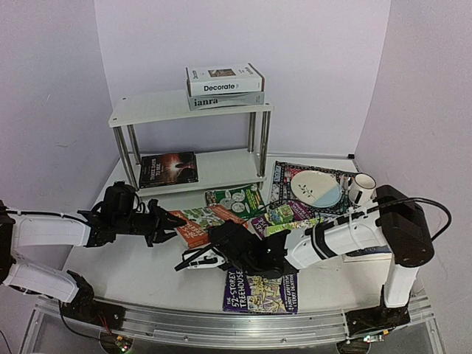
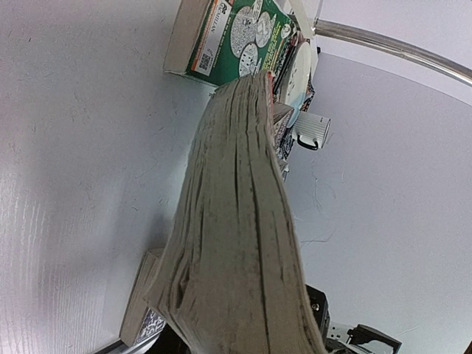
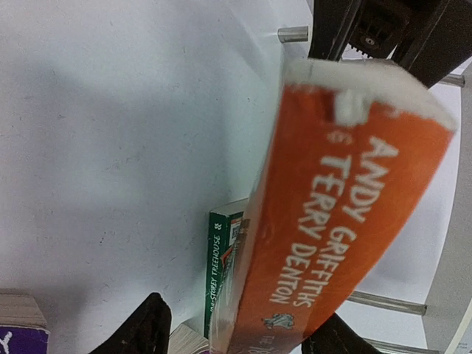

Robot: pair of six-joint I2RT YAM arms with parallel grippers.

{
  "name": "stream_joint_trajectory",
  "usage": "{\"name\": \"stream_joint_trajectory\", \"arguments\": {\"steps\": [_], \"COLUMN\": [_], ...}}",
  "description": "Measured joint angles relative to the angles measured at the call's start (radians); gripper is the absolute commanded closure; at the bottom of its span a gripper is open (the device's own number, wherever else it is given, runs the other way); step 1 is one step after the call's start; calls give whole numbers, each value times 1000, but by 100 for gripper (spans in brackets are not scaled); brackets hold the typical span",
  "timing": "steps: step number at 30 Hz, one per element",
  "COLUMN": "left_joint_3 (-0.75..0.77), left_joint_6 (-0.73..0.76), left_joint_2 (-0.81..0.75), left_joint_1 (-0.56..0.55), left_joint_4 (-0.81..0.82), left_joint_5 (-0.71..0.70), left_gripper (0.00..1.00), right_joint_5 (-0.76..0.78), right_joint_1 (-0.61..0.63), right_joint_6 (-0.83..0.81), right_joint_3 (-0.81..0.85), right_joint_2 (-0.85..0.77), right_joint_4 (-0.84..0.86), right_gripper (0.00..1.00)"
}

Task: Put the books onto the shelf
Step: Pass from the left arm to the right

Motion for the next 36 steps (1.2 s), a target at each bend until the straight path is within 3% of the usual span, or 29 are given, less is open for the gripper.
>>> {"name": "stream_joint_trajectory", "arguments": {"steps": [17,22,30,32,35,36], "left_joint_3": [0,0,0,0,0,0], "left_joint_6": [7,7,5,5,7,6], "left_joint_2": [-10,-10,-19,-29,-52,-61], "left_joint_1": [0,0,1,1,1,1], "left_joint_4": [-27,-27,-59,-65,-73,-70], "left_joint_5": [-1,0,-6,-9,-8,-7], "left_gripper": [100,99,80,66,61,54], "right_joint_5": [2,-2,-6,-5,-5,-8], "right_joint_1": [-33,-39,-40,-40,-40,-40], "right_joint_6": [-4,-9,15,14,26,32], "right_joint_3": [6,6,4,1,-16,-23], "right_joint_2": [36,36,36,36,30,26], "right_joint_4": [38,46,81,91,120,130], "right_gripper": [46,62,99,100,100,100]}}
